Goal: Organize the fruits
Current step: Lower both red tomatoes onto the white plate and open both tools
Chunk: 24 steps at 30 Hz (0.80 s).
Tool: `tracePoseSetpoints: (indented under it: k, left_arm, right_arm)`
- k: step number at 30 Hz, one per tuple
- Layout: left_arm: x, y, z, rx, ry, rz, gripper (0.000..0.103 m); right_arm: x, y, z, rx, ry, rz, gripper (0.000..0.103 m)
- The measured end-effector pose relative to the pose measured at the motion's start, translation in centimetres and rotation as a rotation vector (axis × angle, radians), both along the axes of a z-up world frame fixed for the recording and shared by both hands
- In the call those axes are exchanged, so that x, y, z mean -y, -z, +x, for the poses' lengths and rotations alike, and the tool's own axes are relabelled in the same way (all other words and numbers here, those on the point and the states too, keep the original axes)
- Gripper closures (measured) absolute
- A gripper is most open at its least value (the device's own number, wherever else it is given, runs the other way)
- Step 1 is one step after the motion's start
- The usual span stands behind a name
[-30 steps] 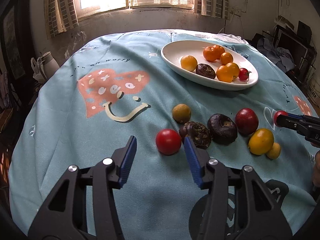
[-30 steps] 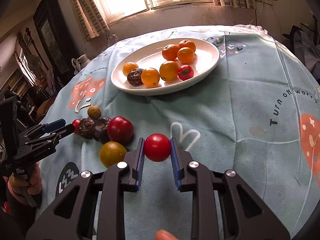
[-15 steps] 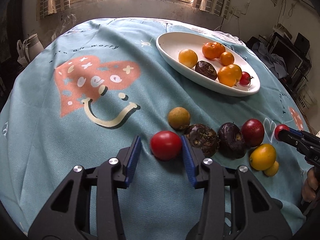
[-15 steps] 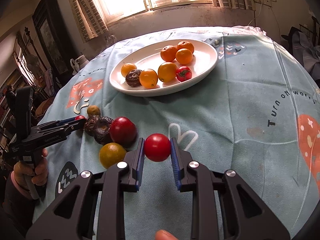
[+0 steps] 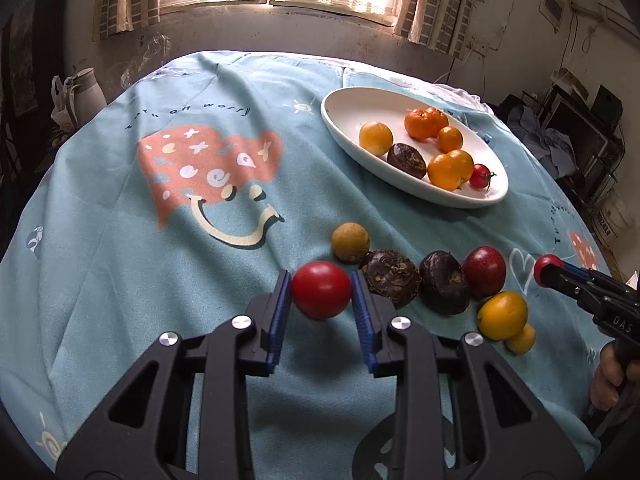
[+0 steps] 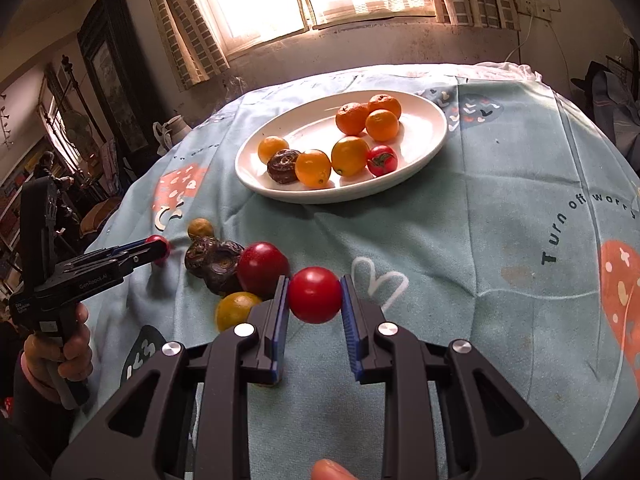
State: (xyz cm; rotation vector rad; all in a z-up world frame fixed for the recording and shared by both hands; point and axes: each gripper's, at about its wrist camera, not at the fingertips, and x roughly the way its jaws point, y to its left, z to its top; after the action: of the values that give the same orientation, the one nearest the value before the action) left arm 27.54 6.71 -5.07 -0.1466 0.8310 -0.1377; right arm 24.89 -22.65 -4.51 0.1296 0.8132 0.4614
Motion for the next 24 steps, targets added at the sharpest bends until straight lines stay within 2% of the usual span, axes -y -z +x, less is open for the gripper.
tracePoseSetpoints:
  k: [2, 4, 6, 10, 12, 16, 17, 18, 19, 20, 21, 24]
  left_arm:
    - [-0.1, -0.7, 0.2, 0.007, 0.008, -0.046, 0.072]
    - [-0.1, -1.3, 1.3, -0.013, 0.054, -0.146, 0.072]
    - [0.6, -2.5, 2.4, 0.000, 0.070, -0.170, 0.072]
    - [3.3, -4.6, 5.2, 0.074, 0.113, -0.108, 0.072]
    - [4.6, -4.7, 7.3, 0.083, 0.122, -0.088, 0.072]
    - [7.4, -4.1, 11.2, 0.088, 0.141, 0.023, 0.072]
    - [7.9, -3.8, 12.1, 0.075, 0.145, 0.042, 0.072]
    - [8.1, -3.6, 12.6, 0.063, 0.139, 0.054, 0.070]
    - [8.3, -3.5, 12.9, 0.058, 0.129, 0.062, 0.063]
    - [8.4, -3.6, 12.8, 0.063, 0.116, 0.063, 0.037]
    - [8.2, -4.0, 12.3, 0.084, 0.096, 0.060, 0.024]
    - [7.7, -4.6, 10.4, 0.111, 0.078, 0.082, 0.018]
  right_arm:
    - [0.1, -0.6, 0.1, 0.030, 0.001, 0.014, 0.077]
    - [0.0, -1.5, 0.8, 0.070, 0.010, 0.027, 0.077]
    - [-0.1, -2.3, 2.0, 0.118, 0.035, 0.033, 0.077]
    - [-0.2, -2.8, 5.7, 0.149, 0.088, 0.040, 0.077]
    - [-0.3, -2.5, 7.6, 0.145, 0.108, 0.038, 0.077]
    - [-0.6, -2.0, 10.3, 0.148, 0.125, 0.033, 0.076]
    - [-0.8, -1.9, 10.8, 0.150, 0.128, 0.027, 0.072]
    - [-1.0, -1.7, 11.1, 0.150, 0.132, 0.008, 0.044]
    - [-1.1, -1.7, 11.2, 0.156, 0.139, -0.007, 0.031]
    - [-1.1, -1.7, 11.1, 0.165, 0.148, -0.016, 0.027]
    - [-1.1, -1.8, 10.8, 0.163, 0.134, -0.017, 0.027]
    - [-1.1, -2.3, 9.9, 0.149, 0.095, -0.009, 0.027]
